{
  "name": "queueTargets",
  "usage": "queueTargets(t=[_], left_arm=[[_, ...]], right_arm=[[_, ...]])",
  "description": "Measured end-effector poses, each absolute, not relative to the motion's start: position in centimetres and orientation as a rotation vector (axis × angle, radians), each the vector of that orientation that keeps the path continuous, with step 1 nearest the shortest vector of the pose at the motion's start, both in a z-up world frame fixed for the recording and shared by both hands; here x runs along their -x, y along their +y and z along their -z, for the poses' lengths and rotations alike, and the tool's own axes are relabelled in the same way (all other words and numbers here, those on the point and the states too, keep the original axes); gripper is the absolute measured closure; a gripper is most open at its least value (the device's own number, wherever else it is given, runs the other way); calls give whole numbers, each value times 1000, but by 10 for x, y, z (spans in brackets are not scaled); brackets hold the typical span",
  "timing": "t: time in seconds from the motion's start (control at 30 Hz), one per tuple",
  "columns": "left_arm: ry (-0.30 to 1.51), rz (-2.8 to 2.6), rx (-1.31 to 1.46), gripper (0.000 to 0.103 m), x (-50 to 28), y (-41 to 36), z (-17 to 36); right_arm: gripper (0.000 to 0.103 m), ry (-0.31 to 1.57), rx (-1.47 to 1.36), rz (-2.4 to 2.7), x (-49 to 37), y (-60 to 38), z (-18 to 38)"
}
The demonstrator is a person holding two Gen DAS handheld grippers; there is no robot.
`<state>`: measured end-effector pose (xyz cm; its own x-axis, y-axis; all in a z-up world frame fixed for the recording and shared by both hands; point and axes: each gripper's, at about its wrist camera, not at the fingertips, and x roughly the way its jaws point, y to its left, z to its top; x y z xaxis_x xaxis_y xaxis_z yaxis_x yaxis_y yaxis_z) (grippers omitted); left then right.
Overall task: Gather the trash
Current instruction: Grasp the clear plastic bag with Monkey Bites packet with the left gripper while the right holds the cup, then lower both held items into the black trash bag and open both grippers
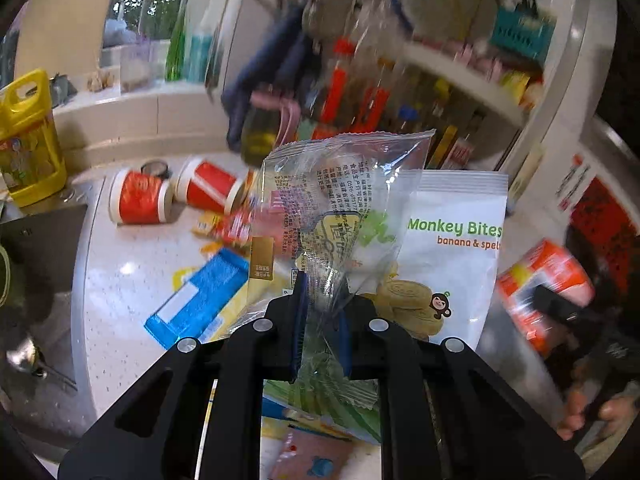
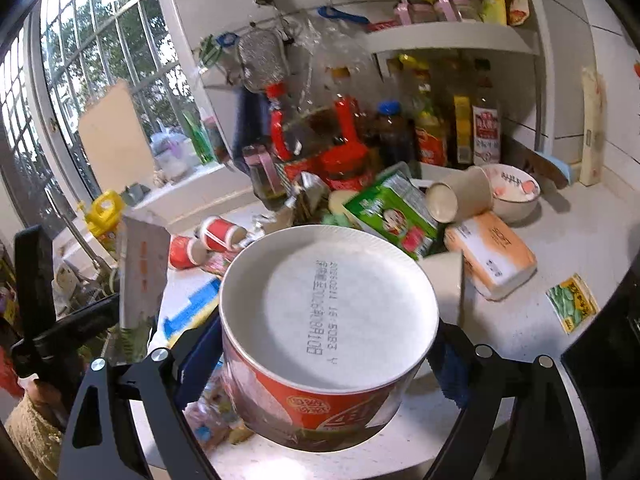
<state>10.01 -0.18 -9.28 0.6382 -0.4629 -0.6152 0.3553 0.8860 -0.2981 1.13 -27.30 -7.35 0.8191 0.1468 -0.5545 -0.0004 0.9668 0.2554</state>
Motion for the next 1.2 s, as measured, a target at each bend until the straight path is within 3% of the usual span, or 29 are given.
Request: queueTargets(t=[0.27,0.43,0.67,0.9,1.0,1.03,1.07,1.13,1.2], left_arm=[[670,547,155,90,-22,25,64],[835,616,123,90,64,39,105],[1188,573,89,90,135,43,239],[1441,465,18,90,140,43,420],[1498,428,-17,88,129,45,471],[1524,413,-32,74,123,46,490],[1540,394,-46,52,120,48,503],[1539,371,-71,36,122,54,518],[1550,327,-121,28,119,59,529]], right_arm=[[15,581,-169,-224,29,-239,51],[15,714,-122,-328,71,-214,76],[16,1036,-77,-397,112,-179,195],[16,1271,18,-383,124,-155,359],[16,1328,34,-354,120,-149,415],[16,1348,38,-354,118,-147,432],[15,1381,46,-347,116,-144,450],[15,1428,46,-350,114,-140,472],[8,1436,66,-335,113,-136,482]])
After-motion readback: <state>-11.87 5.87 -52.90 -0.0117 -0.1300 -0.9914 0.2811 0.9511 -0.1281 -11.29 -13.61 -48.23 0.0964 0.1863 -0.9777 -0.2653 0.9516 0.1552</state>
